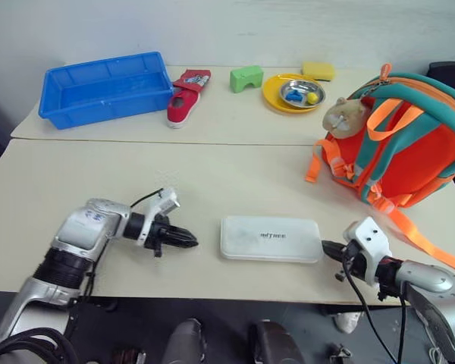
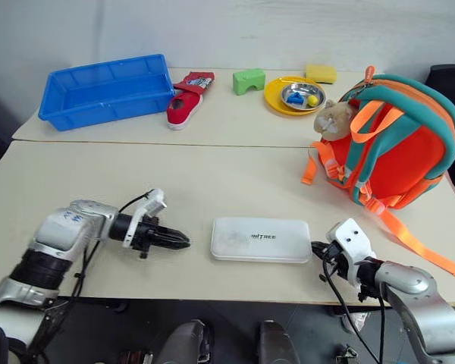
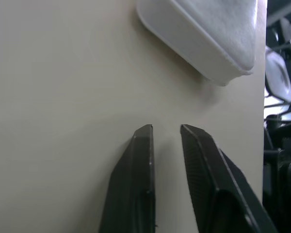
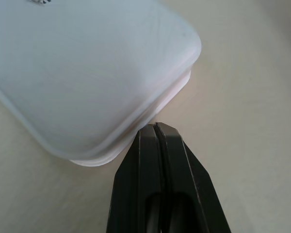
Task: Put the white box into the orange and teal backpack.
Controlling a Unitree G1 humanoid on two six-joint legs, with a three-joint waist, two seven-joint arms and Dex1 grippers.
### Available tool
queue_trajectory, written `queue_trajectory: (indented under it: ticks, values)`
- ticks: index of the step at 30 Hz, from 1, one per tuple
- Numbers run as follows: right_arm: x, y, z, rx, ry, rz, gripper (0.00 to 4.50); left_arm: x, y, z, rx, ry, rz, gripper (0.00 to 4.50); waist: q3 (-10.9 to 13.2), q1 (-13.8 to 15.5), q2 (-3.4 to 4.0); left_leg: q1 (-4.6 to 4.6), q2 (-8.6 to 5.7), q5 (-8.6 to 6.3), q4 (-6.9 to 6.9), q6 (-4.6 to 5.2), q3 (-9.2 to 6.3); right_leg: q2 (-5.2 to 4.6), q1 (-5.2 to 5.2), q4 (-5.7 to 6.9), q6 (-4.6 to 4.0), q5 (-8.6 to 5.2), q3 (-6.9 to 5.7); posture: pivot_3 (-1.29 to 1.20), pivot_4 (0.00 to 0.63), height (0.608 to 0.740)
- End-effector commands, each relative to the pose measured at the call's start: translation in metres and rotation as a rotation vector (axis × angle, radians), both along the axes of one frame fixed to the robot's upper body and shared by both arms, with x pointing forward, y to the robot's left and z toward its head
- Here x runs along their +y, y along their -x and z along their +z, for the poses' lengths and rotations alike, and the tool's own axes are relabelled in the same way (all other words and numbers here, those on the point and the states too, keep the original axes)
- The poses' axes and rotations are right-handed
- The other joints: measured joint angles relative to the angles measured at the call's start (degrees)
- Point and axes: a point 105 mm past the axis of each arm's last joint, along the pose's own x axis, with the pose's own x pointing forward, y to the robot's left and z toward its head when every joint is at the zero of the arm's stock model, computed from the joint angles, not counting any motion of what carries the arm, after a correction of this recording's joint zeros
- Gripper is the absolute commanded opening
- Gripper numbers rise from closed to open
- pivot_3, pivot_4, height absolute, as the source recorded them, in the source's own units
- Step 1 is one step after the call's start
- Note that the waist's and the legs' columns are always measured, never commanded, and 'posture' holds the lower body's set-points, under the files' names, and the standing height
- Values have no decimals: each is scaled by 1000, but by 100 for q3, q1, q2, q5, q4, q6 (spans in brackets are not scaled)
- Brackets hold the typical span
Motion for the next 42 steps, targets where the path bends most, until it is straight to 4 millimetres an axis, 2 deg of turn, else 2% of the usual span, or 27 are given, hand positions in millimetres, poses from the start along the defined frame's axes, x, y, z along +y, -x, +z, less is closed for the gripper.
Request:
queue_trajectory:
  ticks: [1, 4, 9, 13, 16, 26, 29, 37, 39, 42]
  values:
    - [5, 4, 6, -18, -5, 26, 0, -2, 7, 20, 139, 110, 49, 2049, 0, 6, 0, 0, 0, 0, 1, 0, -1, -1, 1, 0, 0, 0, 0, 0, 150, 740]
    - [7, 2, 6, -29, -9, 19, 0, -6, 4, 20, 236, 151, 125, 2916, 0, 15, 0, -1, 0, 0, 0, 0, -2, -1, 0, 0, 0, 0, -1, 0, 150, 740]
    - [12, 0, 6, -39, -15, 33, 0, -24, -4, 5, 352, 153, 183, 4475, 0, 52, 0, 0, -2, 1, 10, -1, -3, 0, 0, 8, 0, 0, -2, 0, 150, 740]
    - [12, -4, 5, -44, -13, 31, 0, -42, -5, -3, 421, 180, 179, 4475, -2, 85, 2, 4, -4, 6, 13, -10, -3, -2, 4, 10, 1, 0, -2, 0, 150, 740]
    - [14, -4, 5, -47, -12, 34, 0, -63, -3, -8, 445, 190, 143, 4475, -4, 134, 2, 4, -10, 9, 17, -16, -4, -7, 9, 8, 1, 0, -4, 0, 150, 740]
    - [17, -9, 6, -69, -23, 23, 0, -103, -11, 4, 457, 303, 104, 4475, -4, 214, 1, 3, -15, 13, 30, -22, -3, -9, 15, 7, 3, 1, -5, 0, 150, 740]
    - [18, -9, 6, -71, -25, 22, 0, -105, -14, 16, 450, 351, 98, 3843, -4, 197, 1, 2, -16, 13, 31, -23, -3, -9, 14, 7, 4, 2, -5, 0, 150, 740]
    - [10, -6, 6, -85, -24, -34, 0, -91, -18, 34, 426, 443, 103, 1325, -4, 91, 0, -4, -10, 23, 12, -42, -2, -1, -3, 8, 3, 2, -5, 0, 150, 740]
    - [0, -2, 12, -105, -24, -79, 167, -85, -20, 43, 367, 484, 114, 1171, -3, 83, 0, -4, -10, 24, 11, -43, -3, -2, -3, 7, 3, 1, -5, 0, 150, 740]
    - [-18, 9, 27, -134, -62, -165, 938, -66, -20, 64, 315, 571, 126, 1171, -3, 82, 0, -8, -10, 24, 10, -43, -3, -2, -5, 4, 3, 2, -5, 0, 150, 740]
